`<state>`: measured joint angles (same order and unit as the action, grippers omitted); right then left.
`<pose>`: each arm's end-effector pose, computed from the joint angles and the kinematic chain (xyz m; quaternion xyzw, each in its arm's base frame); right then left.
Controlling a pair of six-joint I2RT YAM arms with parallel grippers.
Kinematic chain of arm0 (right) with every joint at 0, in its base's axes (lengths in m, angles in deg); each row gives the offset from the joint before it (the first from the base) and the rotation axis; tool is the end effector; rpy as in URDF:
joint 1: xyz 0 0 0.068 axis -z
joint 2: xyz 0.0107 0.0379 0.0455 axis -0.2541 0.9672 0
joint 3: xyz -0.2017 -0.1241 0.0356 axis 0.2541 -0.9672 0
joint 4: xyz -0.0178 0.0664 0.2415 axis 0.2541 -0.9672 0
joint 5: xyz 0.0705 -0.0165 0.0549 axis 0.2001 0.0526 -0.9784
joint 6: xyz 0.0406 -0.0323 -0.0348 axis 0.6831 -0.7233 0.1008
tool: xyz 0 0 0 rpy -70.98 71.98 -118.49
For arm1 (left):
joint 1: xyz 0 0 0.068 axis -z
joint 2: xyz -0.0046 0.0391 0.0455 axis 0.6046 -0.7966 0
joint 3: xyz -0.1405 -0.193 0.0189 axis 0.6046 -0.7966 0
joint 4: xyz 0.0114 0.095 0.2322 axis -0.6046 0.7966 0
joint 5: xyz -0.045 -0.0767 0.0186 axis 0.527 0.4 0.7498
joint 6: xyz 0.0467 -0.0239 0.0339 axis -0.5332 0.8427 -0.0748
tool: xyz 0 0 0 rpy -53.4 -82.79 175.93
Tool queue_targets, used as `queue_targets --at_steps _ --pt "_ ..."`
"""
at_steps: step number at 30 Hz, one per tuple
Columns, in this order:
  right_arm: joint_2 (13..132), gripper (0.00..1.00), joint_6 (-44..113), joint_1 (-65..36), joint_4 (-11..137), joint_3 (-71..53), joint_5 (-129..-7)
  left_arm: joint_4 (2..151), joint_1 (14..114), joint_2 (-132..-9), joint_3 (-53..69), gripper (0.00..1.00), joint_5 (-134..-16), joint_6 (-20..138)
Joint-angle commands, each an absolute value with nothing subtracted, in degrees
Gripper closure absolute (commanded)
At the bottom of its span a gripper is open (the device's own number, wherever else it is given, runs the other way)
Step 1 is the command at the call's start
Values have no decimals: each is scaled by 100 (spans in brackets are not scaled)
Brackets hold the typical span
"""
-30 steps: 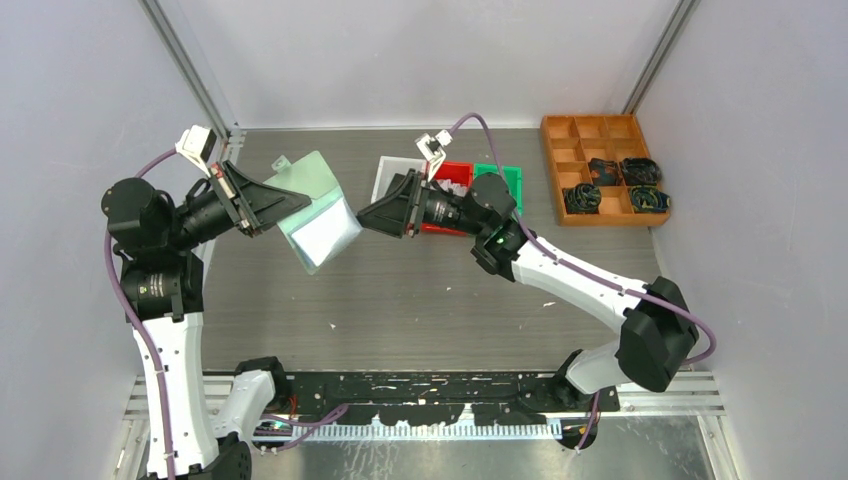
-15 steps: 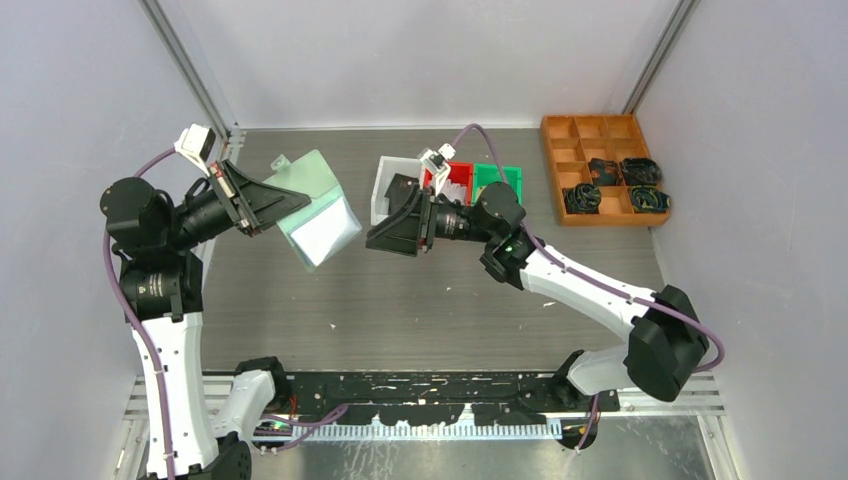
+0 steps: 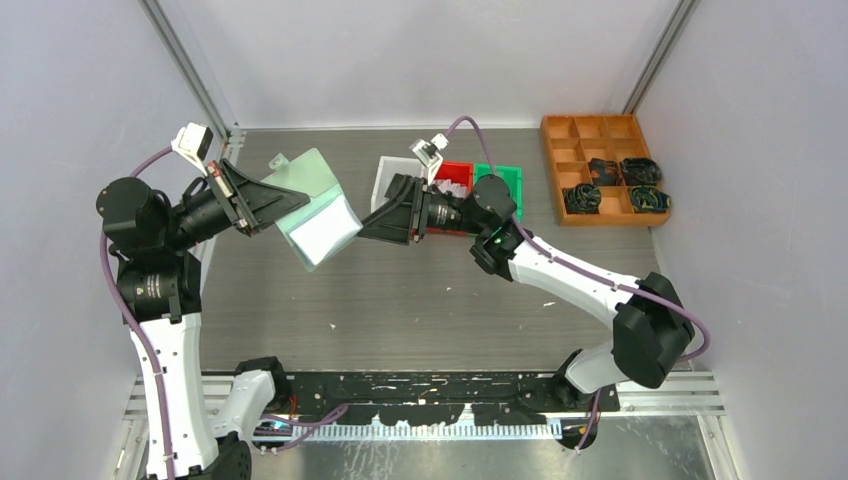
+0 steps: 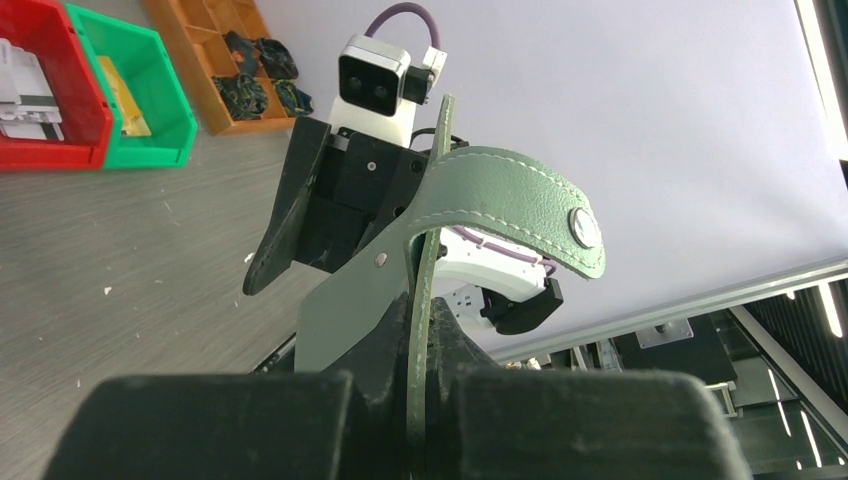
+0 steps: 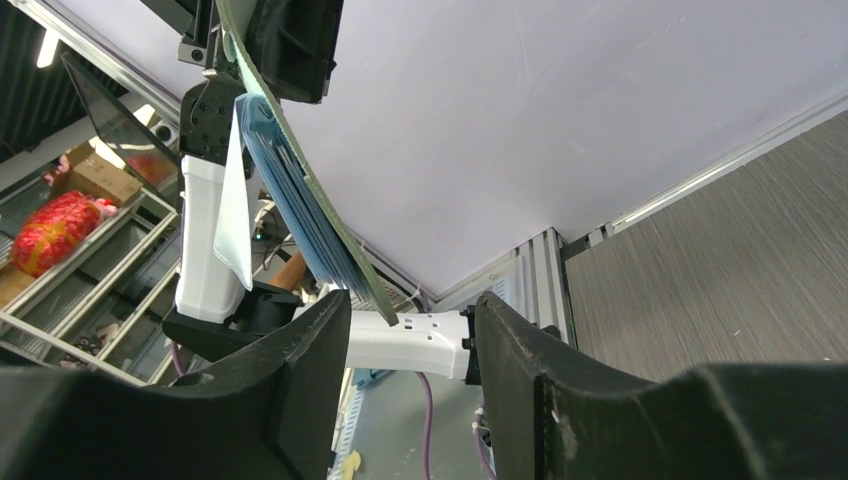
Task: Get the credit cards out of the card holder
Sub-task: Remove the credit card from the card holder.
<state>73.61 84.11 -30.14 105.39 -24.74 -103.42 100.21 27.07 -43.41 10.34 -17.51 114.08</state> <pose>0.2128 0.2572 0.3417 -0.2390 0.5685 0.7205 0.3170 0.1477 -0.0178 0.4512 -0.0378 0.6927 -0.6178 0.3701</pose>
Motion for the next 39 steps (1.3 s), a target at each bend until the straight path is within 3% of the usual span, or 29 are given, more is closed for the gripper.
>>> queue_targets --at_steps 1,22,34,39 --pt "7356 46 8472 -3071 11006 -2162 -10396 9821 2697 -4329 1203 100 -1697 11427" --pt "7616 48 8641 -3303 11030 -1705 -10290 9738 2692 -4313 1102 100 -1695 11456" --pt "7715 51 7790 -3589 10319 -1186 -9903 9840 2698 -4303 1189 100 -1702 11430" --pt "7937 60 8488 -3643 10998 -956 -9930 9896 2696 -4265 1065 100 -1695 11305"
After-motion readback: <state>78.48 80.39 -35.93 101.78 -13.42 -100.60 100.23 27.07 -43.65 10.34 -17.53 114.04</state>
